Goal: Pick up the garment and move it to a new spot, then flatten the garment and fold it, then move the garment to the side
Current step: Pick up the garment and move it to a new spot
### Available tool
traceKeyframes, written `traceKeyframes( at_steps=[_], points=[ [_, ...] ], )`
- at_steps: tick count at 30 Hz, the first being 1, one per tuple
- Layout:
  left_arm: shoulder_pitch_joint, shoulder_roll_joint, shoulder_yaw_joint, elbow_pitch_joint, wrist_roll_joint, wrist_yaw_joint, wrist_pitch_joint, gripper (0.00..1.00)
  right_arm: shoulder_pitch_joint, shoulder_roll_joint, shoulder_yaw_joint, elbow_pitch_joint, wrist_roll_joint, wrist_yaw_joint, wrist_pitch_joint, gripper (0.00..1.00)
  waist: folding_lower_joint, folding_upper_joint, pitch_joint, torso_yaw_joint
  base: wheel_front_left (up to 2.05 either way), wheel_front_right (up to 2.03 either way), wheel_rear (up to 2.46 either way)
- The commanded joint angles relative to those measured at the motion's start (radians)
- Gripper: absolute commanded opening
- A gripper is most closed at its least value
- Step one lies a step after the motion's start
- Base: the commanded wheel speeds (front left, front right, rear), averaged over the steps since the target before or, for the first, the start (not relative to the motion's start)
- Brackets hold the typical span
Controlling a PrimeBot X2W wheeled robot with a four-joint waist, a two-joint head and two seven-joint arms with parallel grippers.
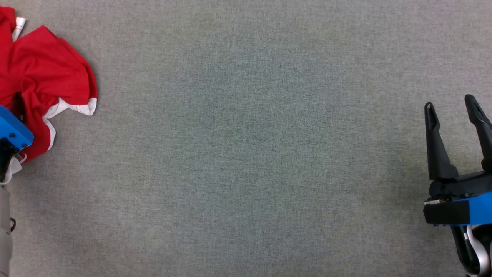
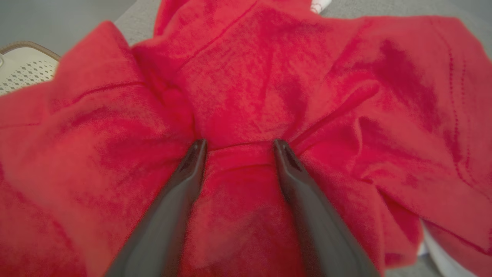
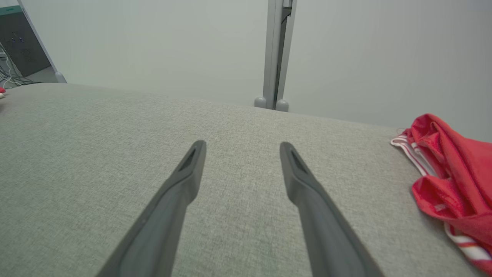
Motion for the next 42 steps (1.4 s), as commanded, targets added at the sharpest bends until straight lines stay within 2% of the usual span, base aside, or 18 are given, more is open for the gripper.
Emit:
traceKeyframes(
  at_steps=[1, 5, 12, 17, 21, 24, 30, 37, 42],
  points=[
    [0.031, -0.026, -0.014, 0.037, -0.003, 0.000, 0.014, 0.00, -0.008, 0.001, 0.004, 0.003, -0.002, 0.000, -0.002, 1.00, 0.0001, 0.0000, -0.007, -0.004, 0.00, 0.00, 0.00],
    [0.018, -0.010, -0.022, 0.026, 0.012, 0.003, -0.035, 0.00, -0.001, 0.007, 0.008, 0.017, 0.003, 0.000, -0.010, 1.00, 0.0001, 0.0000, -0.030, -0.014, 0.00, 0.00, 0.00],
    [-0.038, 0.031, -0.053, -0.034, 0.072, 0.015, -0.188, 0.00, 0.009, 0.030, 0.011, 0.060, 0.010, 0.000, -0.034, 1.00, 0.0001, 0.0000, -0.099, -0.037, 0.00, 0.00, 0.00],
    [-0.081, 0.044, -0.091, -0.108, 0.126, 0.013, -0.305, 0.00, 0.019, 0.054, 0.020, 0.101, 0.017, 0.000, -0.061, 1.00, 0.0001, 0.0000, -0.170, -0.070, 0.00, 0.00, 0.00],
    [-0.113, 0.041, -0.125, -0.164, 0.157, 0.004, -0.345, 0.00, 0.032, 0.068, 0.028, 0.127, 0.021, 0.000, -0.073, 1.00, 0.0001, 0.0000, -0.214, -0.098, 0.00, 0.00, 0.00],
    [-0.143, 0.028, -0.160, -0.237, 0.182, 0.000, -0.363, 0.00, 0.039, 0.082, 0.039, 0.153, 0.027, 0.000, -0.087, 1.00, 0.0001, 0.0000, -0.253, -0.132, 0.00, 0.00, 0.00],
    [-0.208, -0.002, -0.232, -0.405, 0.212, -0.011, -0.334, 0.00, 0.057, 0.105, 0.062, 0.196, 0.043, 0.000, -0.116, 1.00, 0.0001, 0.0000, -0.298, -0.223, 0.00, 0.00, 0.00],
    [-0.245, -0.085, -0.318, -0.577, 0.232, -0.010, -0.282, 0.00, 0.073, 0.121, 0.079, 0.242, 0.061, 0.000, -0.149, 1.00, 0.0001, 0.0000, -0.315, -0.327, 0.00, 0.00, 0.00],
    [-0.185, -0.147, -0.387, -0.643, 0.241, 0.000, -0.253, 0.00, 0.075, 0.125, 0.091, 0.265, 0.070, 0.000, -0.166, 1.00, 0.0001, 0.0000, -0.317, -0.373, 0.00, 0.00, 0.00]
  ],
)
